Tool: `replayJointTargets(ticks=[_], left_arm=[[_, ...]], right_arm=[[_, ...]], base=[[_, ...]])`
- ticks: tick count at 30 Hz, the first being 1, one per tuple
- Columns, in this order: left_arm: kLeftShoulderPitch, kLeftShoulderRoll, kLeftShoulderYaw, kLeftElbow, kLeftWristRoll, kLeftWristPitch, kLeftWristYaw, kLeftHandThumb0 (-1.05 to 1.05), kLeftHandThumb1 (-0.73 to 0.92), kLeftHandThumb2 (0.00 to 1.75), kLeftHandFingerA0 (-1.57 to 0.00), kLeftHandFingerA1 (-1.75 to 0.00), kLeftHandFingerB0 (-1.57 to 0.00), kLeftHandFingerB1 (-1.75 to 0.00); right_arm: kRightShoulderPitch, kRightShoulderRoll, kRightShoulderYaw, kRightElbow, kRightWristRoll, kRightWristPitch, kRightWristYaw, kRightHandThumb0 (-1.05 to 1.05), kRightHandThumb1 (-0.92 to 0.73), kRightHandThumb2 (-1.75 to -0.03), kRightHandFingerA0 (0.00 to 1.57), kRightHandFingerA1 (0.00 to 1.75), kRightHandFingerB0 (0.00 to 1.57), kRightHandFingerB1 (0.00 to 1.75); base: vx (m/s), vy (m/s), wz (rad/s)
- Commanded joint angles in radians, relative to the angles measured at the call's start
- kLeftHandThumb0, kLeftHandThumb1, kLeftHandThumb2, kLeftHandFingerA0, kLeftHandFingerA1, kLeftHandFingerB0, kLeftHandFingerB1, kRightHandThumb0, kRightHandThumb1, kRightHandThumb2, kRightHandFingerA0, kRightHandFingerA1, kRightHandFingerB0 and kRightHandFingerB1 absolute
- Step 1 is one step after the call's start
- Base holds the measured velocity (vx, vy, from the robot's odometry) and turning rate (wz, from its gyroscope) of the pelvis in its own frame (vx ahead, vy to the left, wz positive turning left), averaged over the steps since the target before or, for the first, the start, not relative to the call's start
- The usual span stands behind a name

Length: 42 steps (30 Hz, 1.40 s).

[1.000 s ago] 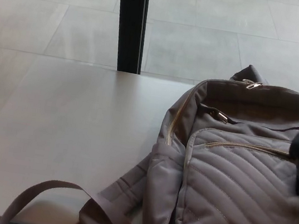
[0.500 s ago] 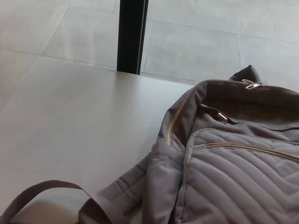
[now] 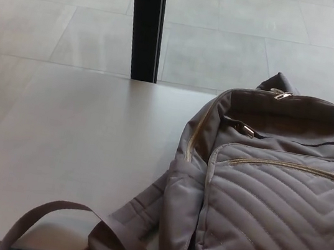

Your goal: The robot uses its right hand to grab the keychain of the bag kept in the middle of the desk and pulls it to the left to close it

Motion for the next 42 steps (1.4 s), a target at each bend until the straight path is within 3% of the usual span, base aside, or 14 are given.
replayJointTargets(ticks=[1, 2, 6, 8, 12, 17, 25, 32, 33, 36, 37, 38, 41, 42], left_arm=[[0.003, 0.015, -0.001, 0.014, 0.008, -0.036, -0.001, -0.59, 0.85, 0.66, -0.73, -0.5, -0.64, -0.48], [-0.005, 0.012, 0.02, 0.024, -0.02, -0.015, -0.02, -0.56, 0.84, 0.65, -0.73, -0.51, -0.65, -0.48], [-0.016, 0.014, 0.03, 0.033, -0.029, 0.006, -0.027, -0.51, 0.85, 0.65, -0.71, -0.52, -0.64, -0.49], [-0.005, 0.016, 0.021, 0.006, -0.015, -0.004, -0.009, -0.5, 0.86, 0.66, -0.72, -0.52, -0.63, -0.49], [0.0, 0.015, 0.023, -0.001, -0.012, 0.006, -0.004, -0.47, 0.85, 0.66, -0.76, -0.55, -0.68, -0.5], [0.001, 0.016, 0.026, -0.008, -0.017, 0.013, -0.012, -0.44, 0.86, 0.65, -0.71, -0.53, -0.64, -0.49], [0.011, 0.013, 0.027, -0.026, -0.013, 0.006, -0.018, -0.43, 0.85, 0.65, -0.75, -0.56, -0.68, -0.51], [0.01, 0.013, 0.025, -0.034, -0.018, 0.025, -0.03, -0.42, 0.86, 0.66, -0.73, -0.54, -0.67, -0.5], [0.005, 0.011, 0.027, -0.028, -0.02, 0.028, -0.027, -0.42, 0.86, 0.66, -0.75, -0.54, -0.68, -0.5], [0.009, 0.012, 0.017, -0.024, -0.004, 0.011, -0.012, -0.43, 0.86, 0.66, -0.78, -0.53, -0.68, -0.5], [0.012, 0.013, 0.013, -0.025, 0.001, 0.003, -0.01, -0.44, 0.87, 0.66, -0.78, -0.53, -0.67, -0.49], [0.008, 0.016, 0.015, -0.01, -0.001, -0.002, -0.017, -0.45, 0.86, 0.66, -0.77, -0.53, -0.66, -0.49], [0.018, 0.019, 0.015, -0.003, -0.001, -0.014, -0.021, -0.47, 0.86, 0.66, -0.76, -0.53, -0.66, -0.49], [0.012, 0.017, 0.03, -0.001, -0.022, 0.014, -0.026, -0.48, 0.85, 0.65, -0.76, -0.54, -0.67, -0.49]], right_arm=[[0.016, -0.086, 0.015, 0.015, -0.021, -0.099, 0.097, -0.12, -0.79, -0.75, 0.58, 1.02, 0.59, 0.55], [0.018, -0.132, 0.029, 0.037, -0.041, -0.13, 0.131, -0.1, -0.73, -0.84, 0.53, 0.86, 0.55, 0.51], [0.032, -0.213, 0.046, 0.036, -0.051, -0.17, 0.188, -0.11, -0.58, -0.99, 0.4, 0.63, 0.49, 0.43], [0.028, -0.266, 0.053, 0.036, -0.07, -0.219, 0.217, -0.19, -0.64, -0.91, 0.32, 0.68, 0.49, 0.42], [0.019, -0.316, 0.035, 0.073, -0.084, -0.273, 0.225, -0.19, -0.65, -0.86, 0.29, 0.59, 0.5, 0.43], [0.015, -0.322, -0.002, 0.091, -0.067, -0.285, 0.218, -0.02, -0.66, -0.89, 0.32, 0.57, 0.51, 0.44], [0.078, -0.306, -0.017, 0.067, -0.085, -0.334, 0.225, 0.03, -0.61, -0.89, 0.33, 0.59, 0.53, 0.45], [0.161, -0.282, -0.008, 0.064, -0.089, -0.368, 0.222, -0.09, -0.63, -0.8, 0.28, 0.6, 0.45, 0.44], [0.164, -0.276, -0.002, 0.069, -0.099, -0.38, 0.213, -0.07, -0.48, -1.01, 0.25, 0.61, 0.32, 0.58], [0.142, -0.262, 0.037, 0.069, -0.148, -0.367, 0.181, -0.22, -0.45, -0.93, 0.14, 0.57, 0.22, 0.53], [0.134, -0.26, 0.044, 0.071, -0.157, -0.363, 0.175, -0.33, -0.65, -0.6, 0.12, 0.55, 0.31, 0.33], [0.104, -0.255, 0.067, 0.074, -0.187, -0.343, 0.154, -0.44, -0.65, -0.6, 0.06, 0.52, 0.27, 0.32], [0.065, -0.246, 0.101, 0.112, -0.241, -0.375, 0.117, -0.52, -0.65, -0.61, 0.05, 0.52, 0.25, 0.31], [0.055, -0.246, 0.111, 0.107, -0.261, -0.354, 0.105, -0.58, -0.51, -0.81, 0.03, 0.53, 0.17, 0.42]], base=[[0.0, 0.0, 0.0], [0.0, 0.0, 0.0], [0.0, 0.0, 0.0], [0.0, 0.0, 0.0], [0.0, 0.0, 0.0], [0.0, 0.0, 0.0], [0.0, 0.0, 0.0], [0.0, 0.0, 0.0], [0.0, 0.0, 0.0], [0.0, 0.0, 0.0], [0.0, 0.0, 0.0], [0.0, 0.0, 0.0], [0.0, 0.0, 0.0], [0.0, 0.0, 0.0]])
